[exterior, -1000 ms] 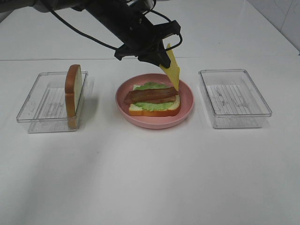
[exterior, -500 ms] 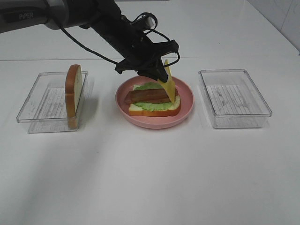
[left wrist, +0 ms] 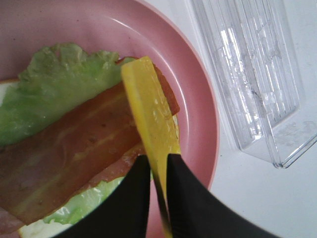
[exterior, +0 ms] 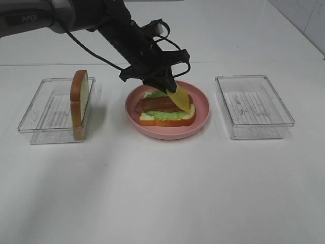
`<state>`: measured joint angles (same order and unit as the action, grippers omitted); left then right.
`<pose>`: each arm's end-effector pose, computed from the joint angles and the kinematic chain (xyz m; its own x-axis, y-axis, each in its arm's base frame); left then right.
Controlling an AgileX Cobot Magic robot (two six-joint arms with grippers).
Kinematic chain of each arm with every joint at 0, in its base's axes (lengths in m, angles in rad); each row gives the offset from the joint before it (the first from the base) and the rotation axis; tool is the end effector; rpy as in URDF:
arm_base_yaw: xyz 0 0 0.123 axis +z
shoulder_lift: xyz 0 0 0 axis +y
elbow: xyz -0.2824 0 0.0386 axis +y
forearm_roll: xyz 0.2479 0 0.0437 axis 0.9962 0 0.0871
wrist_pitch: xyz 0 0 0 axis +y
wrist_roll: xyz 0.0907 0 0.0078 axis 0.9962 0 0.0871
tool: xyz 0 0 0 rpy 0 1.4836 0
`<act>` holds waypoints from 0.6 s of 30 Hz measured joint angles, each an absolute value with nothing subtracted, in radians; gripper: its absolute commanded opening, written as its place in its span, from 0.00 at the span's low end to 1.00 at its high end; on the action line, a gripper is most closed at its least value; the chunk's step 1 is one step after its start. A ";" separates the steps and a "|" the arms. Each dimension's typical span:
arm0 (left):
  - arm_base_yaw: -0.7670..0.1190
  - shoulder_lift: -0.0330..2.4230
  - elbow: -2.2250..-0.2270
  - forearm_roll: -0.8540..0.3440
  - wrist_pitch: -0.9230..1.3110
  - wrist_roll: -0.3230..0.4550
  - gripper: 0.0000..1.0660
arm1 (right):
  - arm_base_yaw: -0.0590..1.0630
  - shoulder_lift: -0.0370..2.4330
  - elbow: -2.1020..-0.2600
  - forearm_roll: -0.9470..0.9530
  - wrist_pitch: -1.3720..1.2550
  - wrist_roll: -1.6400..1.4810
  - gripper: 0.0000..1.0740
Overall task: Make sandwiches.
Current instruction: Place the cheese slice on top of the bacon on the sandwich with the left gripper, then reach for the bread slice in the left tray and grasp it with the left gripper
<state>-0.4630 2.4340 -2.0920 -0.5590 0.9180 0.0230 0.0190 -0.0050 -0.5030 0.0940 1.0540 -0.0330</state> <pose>0.4533 -0.2692 0.1620 -0.9416 0.1319 -0.3098 0.2808 0.8154 -0.5062 -0.0060 0.0073 0.2788 -0.4423 0.0051 -0.8969 -0.0862 0.9951 0.0482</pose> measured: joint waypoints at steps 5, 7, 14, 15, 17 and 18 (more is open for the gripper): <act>-0.463 2.434 -2.104 -0.516 0.956 0.000 0.74 | 0.019 -0.005 -0.503 0.094 1.054 -0.033 0.92; -0.463 2.434 -2.113 -0.498 0.973 -0.011 0.83 | 0.019 -0.005 -0.503 0.094 1.054 -0.033 0.92; -0.463 2.395 -2.256 -0.371 1.185 -0.034 0.96 | 0.019 -0.005 -0.503 0.094 1.054 -0.033 0.92; -0.463 2.395 -2.256 -0.371 1.185 -0.034 0.96 | 0.019 -0.005 -0.503 0.094 1.054 -0.033 0.92; -0.463 2.370 -2.310 -0.365 1.204 -0.035 0.96 | 0.019 -0.005 -0.503 0.094 1.054 -0.033 0.92; -0.463 2.370 -2.310 -0.365 1.204 -0.035 0.96 | 0.019 -0.005 -0.503 0.094 1.054 -0.033 0.92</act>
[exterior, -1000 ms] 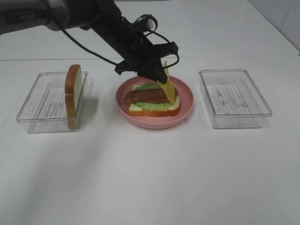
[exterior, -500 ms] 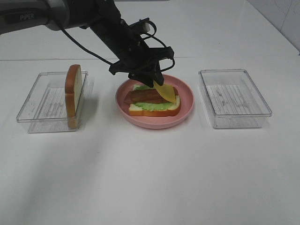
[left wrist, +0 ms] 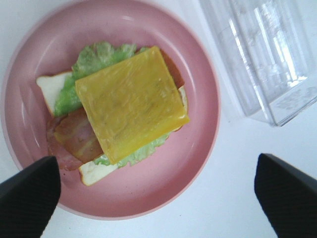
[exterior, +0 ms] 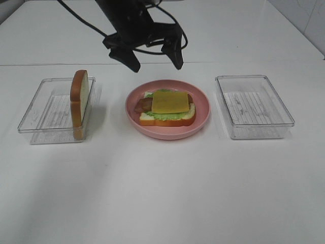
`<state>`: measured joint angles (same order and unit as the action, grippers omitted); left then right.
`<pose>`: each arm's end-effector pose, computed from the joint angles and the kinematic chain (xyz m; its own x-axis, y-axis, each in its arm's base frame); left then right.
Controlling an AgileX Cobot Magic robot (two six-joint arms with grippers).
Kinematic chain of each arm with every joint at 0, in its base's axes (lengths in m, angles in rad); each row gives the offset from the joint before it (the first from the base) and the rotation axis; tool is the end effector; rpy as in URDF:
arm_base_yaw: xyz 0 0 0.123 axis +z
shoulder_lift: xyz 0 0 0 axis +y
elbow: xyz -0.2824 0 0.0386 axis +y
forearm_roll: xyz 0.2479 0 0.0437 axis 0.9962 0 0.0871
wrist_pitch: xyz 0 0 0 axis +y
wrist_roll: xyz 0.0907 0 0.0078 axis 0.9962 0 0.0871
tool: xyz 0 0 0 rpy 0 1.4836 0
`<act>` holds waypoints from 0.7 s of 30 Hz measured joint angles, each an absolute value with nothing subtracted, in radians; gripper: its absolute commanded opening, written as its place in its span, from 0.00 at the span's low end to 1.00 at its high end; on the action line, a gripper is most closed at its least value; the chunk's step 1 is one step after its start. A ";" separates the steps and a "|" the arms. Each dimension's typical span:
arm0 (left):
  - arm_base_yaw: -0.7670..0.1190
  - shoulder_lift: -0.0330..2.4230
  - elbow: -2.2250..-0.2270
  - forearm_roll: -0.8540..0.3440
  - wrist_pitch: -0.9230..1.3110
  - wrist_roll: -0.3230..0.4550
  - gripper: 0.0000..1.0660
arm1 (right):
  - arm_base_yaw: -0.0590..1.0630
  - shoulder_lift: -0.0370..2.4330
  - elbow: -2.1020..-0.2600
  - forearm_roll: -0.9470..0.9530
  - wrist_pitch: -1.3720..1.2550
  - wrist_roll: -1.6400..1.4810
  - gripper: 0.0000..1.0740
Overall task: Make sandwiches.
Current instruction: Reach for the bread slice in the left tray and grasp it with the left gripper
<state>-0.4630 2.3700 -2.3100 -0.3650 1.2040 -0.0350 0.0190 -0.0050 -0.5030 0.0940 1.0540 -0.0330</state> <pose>0.4464 -0.2568 0.2425 -0.8983 0.2689 -0.3476 0.3947 0.8414 -0.3692 -0.0060 0.0073 0.2788 -0.4423 0.0051 -0.8969 -0.0862 0.9951 0.0482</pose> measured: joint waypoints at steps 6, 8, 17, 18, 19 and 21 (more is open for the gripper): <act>-0.457 2.289 -2.322 -0.305 1.211 -0.031 0.96 | 0.019 -0.005 -0.503 0.094 1.054 -0.033 0.92; -0.450 2.252 -2.298 -0.261 1.211 -0.032 0.96 | 0.019 -0.005 -0.503 0.094 1.054 -0.033 0.92; -0.350 1.968 -1.956 -0.088 1.216 -0.077 0.96 | 0.019 -0.005 -0.503 0.094 1.054 -0.033 0.92; -0.335 1.958 -1.934 -0.086 1.217 -0.085 0.96 | 0.019 -0.005 -0.503 0.094 1.054 -0.033 0.92; -0.308 1.952 -1.900 -0.085 1.220 -0.096 0.96 | 0.019 -0.005 -0.503 0.094 1.054 -0.033 0.92; -0.299 1.955 -1.888 -0.087 1.220 -0.100 0.96 | 0.019 -0.005 -0.503 0.094 1.054 -0.033 0.92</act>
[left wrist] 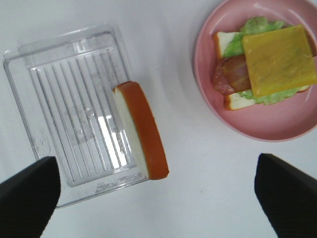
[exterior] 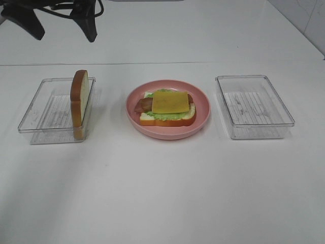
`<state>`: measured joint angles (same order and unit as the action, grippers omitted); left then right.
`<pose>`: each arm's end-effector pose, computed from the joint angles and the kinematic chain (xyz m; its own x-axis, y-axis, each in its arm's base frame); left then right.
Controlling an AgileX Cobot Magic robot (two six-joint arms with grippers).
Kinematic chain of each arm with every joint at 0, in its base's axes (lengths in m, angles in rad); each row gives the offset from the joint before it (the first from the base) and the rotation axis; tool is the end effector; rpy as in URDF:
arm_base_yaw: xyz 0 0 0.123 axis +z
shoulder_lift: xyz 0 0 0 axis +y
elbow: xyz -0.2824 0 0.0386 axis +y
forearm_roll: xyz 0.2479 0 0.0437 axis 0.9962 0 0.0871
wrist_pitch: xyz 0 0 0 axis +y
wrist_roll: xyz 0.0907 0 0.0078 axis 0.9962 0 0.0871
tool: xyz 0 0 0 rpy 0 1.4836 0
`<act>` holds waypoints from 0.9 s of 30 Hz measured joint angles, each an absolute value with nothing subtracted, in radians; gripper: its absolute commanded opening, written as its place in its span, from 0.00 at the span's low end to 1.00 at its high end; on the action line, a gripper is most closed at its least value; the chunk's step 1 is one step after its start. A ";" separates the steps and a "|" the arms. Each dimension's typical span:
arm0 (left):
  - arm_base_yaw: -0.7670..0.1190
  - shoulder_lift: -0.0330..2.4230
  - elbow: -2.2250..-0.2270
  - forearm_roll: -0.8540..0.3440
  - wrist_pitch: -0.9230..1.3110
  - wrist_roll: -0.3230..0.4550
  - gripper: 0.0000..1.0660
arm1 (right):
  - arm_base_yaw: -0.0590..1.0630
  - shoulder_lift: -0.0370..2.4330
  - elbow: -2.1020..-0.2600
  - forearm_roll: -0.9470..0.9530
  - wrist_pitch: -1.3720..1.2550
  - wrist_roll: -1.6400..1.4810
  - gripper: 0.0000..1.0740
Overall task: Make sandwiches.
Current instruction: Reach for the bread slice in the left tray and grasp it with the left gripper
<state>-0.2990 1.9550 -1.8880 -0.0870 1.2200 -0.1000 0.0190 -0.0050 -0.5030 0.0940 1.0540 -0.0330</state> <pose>0.4037 -0.1322 0.3128 -0.9244 0.1498 -0.3508 0.2039 0.9713 -0.1225 -0.0060 0.0073 0.2788 -0.4423 0.0051 -0.8969 -0.0862 0.9951 0.0482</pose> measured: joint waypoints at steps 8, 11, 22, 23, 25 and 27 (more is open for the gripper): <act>-0.293 2.040 -1.872 -0.123 1.219 -0.120 0.96 | 0.019 -0.005 -0.503 0.094 1.054 -0.033 0.92; -0.293 2.077 -1.872 -0.123 1.218 -0.127 0.96 | 0.019 -0.005 -0.503 0.094 1.054 -0.033 0.92; -0.293 2.238 -1.871 -0.073 1.218 -0.118 0.87 | 0.019 -0.005 -0.503 0.094 1.054 -0.033 0.92; -0.293 2.246 -1.871 -0.055 1.218 -0.118 0.64 | 0.019 -0.005 -0.503 0.094 1.054 -0.033 0.92; -0.293 2.246 -1.871 -0.047 1.218 -0.118 0.45 | 0.019 -0.005 -0.503 0.094 1.054 -0.033 0.92; -0.293 2.246 -1.871 -0.027 1.218 -0.122 0.11 | 0.019 -0.005 -0.503 0.094 1.054 -0.033 0.92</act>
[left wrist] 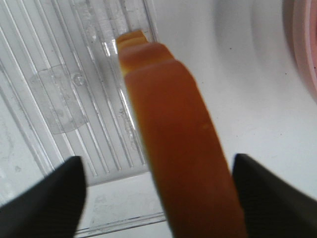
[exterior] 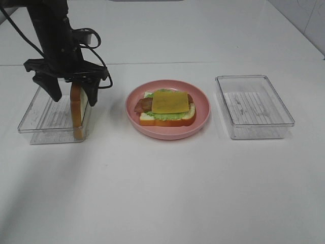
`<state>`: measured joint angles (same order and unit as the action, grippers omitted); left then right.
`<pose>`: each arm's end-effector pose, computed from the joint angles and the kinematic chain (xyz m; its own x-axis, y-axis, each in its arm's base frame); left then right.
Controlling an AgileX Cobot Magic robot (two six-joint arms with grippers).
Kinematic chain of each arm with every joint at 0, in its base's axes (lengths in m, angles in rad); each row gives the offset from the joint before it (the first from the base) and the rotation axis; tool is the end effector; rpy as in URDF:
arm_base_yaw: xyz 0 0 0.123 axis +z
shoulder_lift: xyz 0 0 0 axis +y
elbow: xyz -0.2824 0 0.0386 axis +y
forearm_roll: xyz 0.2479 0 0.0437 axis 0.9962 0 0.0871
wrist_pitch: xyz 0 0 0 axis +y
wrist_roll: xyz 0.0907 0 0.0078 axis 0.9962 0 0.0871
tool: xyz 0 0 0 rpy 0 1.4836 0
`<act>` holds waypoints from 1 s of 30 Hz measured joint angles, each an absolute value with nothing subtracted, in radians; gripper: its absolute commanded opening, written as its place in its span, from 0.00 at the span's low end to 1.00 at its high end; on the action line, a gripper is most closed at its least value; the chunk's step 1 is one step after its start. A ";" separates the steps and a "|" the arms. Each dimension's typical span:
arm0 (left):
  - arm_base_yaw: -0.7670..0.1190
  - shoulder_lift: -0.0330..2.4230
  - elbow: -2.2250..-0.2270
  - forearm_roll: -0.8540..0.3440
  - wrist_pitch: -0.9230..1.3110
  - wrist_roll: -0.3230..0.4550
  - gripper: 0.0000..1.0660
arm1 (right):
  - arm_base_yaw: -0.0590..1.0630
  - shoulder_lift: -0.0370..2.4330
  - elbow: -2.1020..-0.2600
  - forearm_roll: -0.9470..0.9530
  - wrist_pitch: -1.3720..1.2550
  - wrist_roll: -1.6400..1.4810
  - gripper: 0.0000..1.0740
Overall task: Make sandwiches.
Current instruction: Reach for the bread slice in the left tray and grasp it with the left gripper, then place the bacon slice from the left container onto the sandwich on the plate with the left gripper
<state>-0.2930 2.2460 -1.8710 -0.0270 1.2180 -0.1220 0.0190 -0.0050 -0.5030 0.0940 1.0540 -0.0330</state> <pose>0.4389 -0.1348 0.1784 -0.9851 0.1605 -0.0612 0.1627 0.9861 -0.0336 -0.0060 0.0073 0.2788 -0.4423 0.0051 -0.8969 -0.0862 0.9951 0.0482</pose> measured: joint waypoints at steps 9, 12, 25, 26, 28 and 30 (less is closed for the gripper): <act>-0.293 2.246 -1.871 0.042 1.219 -0.137 0.00 | 0.019 -0.005 -0.503 0.094 1.054 -0.033 0.92; -0.293 2.248 -1.871 0.043 1.218 -0.150 0.00 | 0.019 -0.005 -0.503 0.094 1.054 -0.033 0.92; -0.293 1.993 -1.869 -0.057 1.212 -0.150 0.00 | 0.019 -0.005 -0.503 0.094 1.054 -0.033 0.92; -0.293 1.954 -1.869 -0.102 1.173 -0.130 0.00 | 0.019 -0.005 -0.503 0.094 1.054 -0.033 0.92; -0.293 1.943 -1.869 -0.136 1.145 -0.113 0.00 | 0.019 -0.005 -0.503 0.094 1.054 -0.033 0.92; -0.293 1.952 -1.870 -0.268 1.078 -0.056 0.00 | 0.019 -0.005 -0.503 0.094 1.054 -0.033 0.92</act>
